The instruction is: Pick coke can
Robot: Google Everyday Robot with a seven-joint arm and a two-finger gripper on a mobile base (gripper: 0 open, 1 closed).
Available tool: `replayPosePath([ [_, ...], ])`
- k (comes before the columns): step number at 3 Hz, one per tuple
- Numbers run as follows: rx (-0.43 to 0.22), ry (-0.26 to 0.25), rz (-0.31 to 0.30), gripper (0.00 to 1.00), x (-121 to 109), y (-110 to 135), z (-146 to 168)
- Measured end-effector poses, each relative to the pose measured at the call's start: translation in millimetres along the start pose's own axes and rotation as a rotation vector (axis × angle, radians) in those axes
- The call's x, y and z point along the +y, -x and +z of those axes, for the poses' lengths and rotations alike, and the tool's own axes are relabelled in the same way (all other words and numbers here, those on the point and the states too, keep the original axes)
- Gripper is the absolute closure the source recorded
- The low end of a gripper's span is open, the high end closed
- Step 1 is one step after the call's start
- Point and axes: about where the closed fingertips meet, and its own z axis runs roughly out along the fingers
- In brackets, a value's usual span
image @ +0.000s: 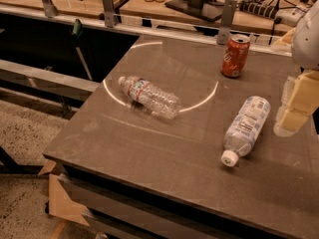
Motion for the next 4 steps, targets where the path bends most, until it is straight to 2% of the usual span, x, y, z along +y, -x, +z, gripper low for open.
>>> replayPosePath([
  [1, 0.000, 0.000, 0.000, 0.00, 0, 0, 0],
  [2, -0.044, -0.010, 0.039, 0.00, -11, -9, 0],
  [3, -0.223, -0.052, 0.189, 0.00, -52, -43, 5],
  [4, -0.402, -0.081, 0.300, 0.00, -84, -62, 12],
])
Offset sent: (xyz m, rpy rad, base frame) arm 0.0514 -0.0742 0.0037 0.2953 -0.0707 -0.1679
